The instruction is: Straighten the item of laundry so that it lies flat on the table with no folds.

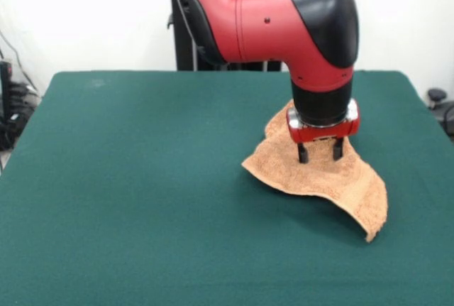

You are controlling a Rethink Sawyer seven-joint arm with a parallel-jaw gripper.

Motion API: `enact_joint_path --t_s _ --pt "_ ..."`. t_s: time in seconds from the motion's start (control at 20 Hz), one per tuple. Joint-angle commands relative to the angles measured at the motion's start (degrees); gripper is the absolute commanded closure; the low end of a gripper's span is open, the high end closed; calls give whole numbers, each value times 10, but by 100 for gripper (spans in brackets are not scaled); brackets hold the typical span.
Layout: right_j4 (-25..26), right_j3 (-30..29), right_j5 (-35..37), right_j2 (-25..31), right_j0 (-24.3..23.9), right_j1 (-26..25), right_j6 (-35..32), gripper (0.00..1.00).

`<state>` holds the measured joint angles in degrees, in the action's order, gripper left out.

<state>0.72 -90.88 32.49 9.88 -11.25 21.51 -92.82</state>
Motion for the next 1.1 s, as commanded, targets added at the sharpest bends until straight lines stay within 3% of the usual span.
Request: enact_joint_path --t_s 0.05,1.1 --pt "110 108 -215 -19 -50 -159 2 0" --pt "220 98 -122 9 -113 -112 23 0"
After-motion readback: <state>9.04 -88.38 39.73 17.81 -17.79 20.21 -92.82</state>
